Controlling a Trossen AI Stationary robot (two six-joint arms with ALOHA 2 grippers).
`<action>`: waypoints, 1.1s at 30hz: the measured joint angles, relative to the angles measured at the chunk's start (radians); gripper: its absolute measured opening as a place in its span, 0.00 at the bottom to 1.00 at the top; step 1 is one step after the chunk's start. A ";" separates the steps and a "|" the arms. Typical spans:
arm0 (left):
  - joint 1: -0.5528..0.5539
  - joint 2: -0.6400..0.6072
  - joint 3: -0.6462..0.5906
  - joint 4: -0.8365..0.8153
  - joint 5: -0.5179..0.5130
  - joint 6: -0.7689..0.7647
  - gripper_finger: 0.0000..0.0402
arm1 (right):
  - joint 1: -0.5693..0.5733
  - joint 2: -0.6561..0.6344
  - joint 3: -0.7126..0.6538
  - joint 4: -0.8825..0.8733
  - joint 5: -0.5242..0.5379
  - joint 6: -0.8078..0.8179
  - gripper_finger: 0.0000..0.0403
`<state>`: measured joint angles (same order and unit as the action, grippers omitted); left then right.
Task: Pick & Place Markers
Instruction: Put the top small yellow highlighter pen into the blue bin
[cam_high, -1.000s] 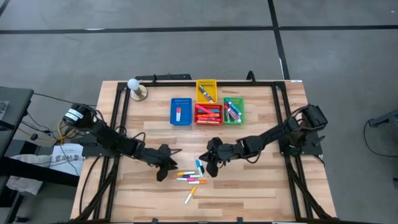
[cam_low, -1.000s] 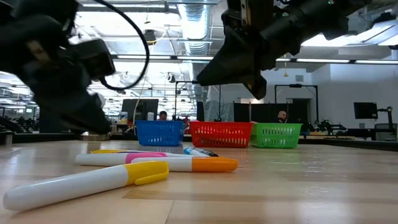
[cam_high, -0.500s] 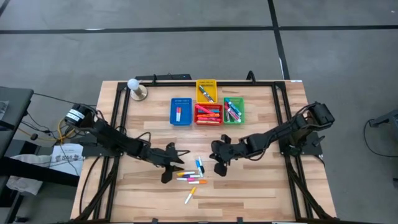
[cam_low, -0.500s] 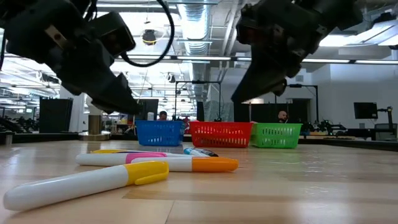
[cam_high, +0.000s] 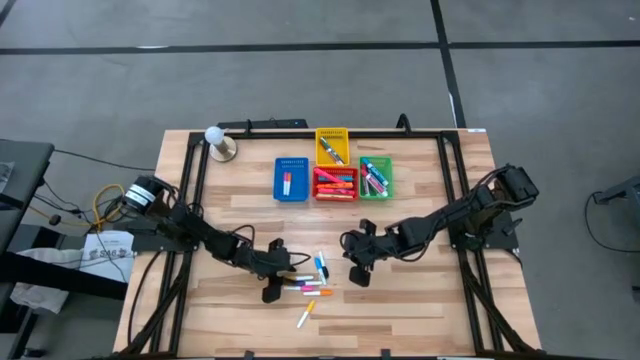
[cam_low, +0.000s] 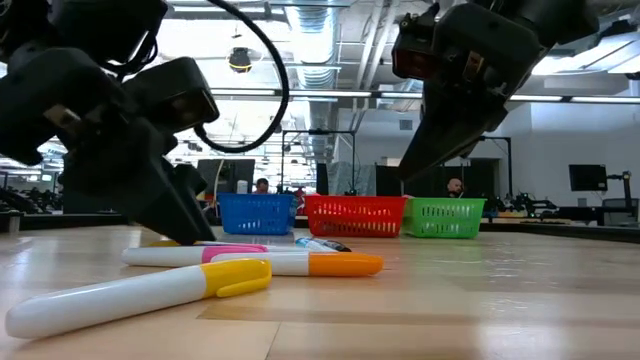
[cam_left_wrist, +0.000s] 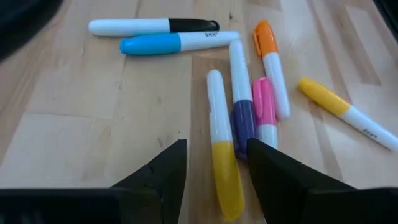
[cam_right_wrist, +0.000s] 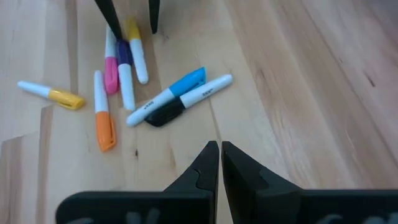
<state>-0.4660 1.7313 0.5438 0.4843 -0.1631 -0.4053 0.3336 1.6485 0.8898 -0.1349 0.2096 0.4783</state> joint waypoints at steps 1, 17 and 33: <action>-0.001 0.000 -0.001 0.000 0.000 -0.001 0.41 | 0.000 0.000 0.000 0.000 0.000 0.002 0.03; -0.003 -0.001 0.003 -0.128 -0.086 0.011 0.39 | 0.001 0.000 0.000 0.016 0.000 0.046 0.03; -0.002 0.002 0.000 -0.128 -0.094 -0.020 0.25 | 0.004 0.000 -0.001 0.033 0.001 0.074 0.03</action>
<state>-0.4683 1.7332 0.5434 0.3565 -0.2573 -0.4254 0.3372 1.6485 0.8890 -0.1019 0.2104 0.5522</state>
